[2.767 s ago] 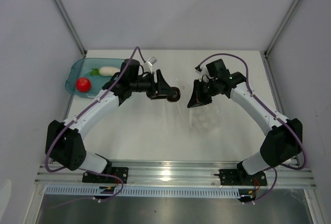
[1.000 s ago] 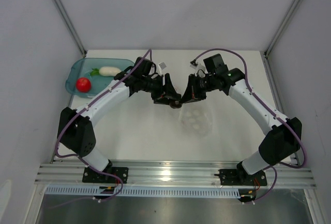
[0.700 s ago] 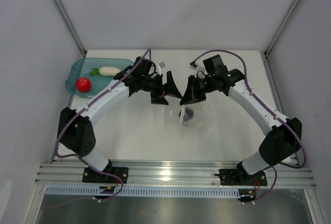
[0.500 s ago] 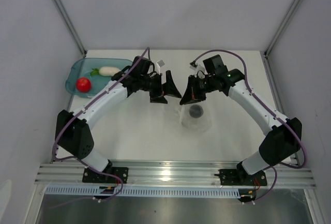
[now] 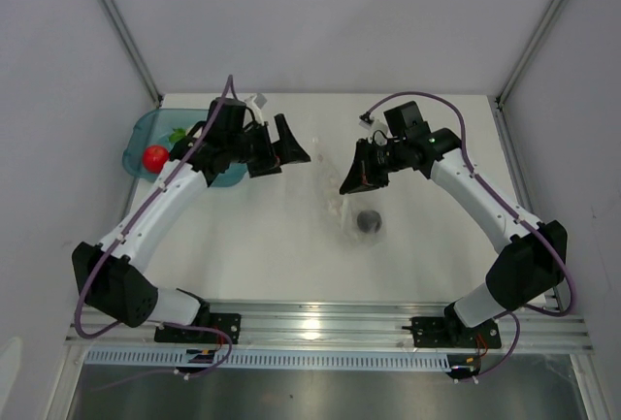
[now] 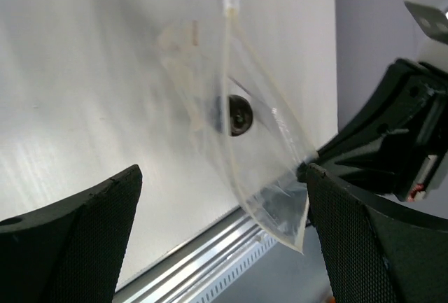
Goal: Place the food in the zip-top bag and seal the zipper
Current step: Place the fake fruit in the zipper food storage bag, then pick up the fake vegetable from the bin.
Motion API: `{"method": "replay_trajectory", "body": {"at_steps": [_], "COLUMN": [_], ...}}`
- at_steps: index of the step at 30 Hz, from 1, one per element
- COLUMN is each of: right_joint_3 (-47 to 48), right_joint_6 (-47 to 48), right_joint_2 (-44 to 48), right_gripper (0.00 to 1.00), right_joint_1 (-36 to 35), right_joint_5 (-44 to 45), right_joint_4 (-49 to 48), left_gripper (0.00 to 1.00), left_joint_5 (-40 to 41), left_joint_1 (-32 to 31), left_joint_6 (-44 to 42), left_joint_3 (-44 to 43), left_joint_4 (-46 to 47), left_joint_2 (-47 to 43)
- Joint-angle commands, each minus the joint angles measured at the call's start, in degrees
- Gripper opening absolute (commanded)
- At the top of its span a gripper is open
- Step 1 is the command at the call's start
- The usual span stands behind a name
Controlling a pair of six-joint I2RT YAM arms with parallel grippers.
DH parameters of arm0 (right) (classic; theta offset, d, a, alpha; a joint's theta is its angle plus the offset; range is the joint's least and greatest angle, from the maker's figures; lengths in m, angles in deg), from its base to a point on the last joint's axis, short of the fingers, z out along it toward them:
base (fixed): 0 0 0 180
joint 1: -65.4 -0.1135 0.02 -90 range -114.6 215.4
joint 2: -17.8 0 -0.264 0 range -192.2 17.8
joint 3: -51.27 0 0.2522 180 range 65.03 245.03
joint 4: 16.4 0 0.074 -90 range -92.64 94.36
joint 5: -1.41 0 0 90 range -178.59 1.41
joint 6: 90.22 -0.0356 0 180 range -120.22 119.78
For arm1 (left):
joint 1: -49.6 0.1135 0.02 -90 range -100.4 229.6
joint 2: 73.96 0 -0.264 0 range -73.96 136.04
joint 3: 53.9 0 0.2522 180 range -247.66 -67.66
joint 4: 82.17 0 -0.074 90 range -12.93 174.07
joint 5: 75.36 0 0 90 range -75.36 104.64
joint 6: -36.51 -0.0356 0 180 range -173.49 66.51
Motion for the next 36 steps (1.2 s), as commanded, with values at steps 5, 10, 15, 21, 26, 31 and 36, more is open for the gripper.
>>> {"method": "replay_trajectory", "body": {"at_steps": [5, 10, 15, 21, 26, 31, 36], "right_joint_3": [0.4, 0.4, 1.0, 2.5, 1.2, -0.3, -1.4], "right_joint_6": [1.5, 2.1, 3.3, 5.6, 5.8, 6.7, 7.1], "right_joint_2": [1.0, 0.9, 0.8, 0.2, 0.5, 0.8, -0.6], "right_gripper": [0.0, 0.0, 0.0, 0.0, 0.0, 0.0, 0.0], "right_joint_1": [0.7, 1.1, 1.5, 1.9, 1.9, 1.8, 1.8], "right_joint_5": [0.0, 0.0, 0.2, 1.5, 1.3, 0.5, -1.4], "right_joint_4": [0.3, 0.8, 1.4, 3.9, 3.4, 4.1, 3.5], "left_gripper": [0.99, 0.99, 0.99, 0.95, 0.95, 0.92, 0.93], "left_joint_5": [9.2, 12.9, 13.0, 21.0, 23.3, 29.5, 35.3], "left_joint_1": [6.1, 12.4, 20.4, 23.1, 26.2, 29.1, 31.0], "left_joint_6": [-0.6, 3.1, 4.7, 1.7, 2.8, 4.9, 4.9], "left_joint_3": [1.5, 6.3, 8.6, 5.7, 4.9, 5.6, 2.3], "left_joint_4": [-6.7, -6.9, -7.4, -8.9, -6.8, -1.9, -1.0], "left_joint_2": [-1.9, -4.5, -5.1, -3.6, -1.4, -0.2, 4.0]}}
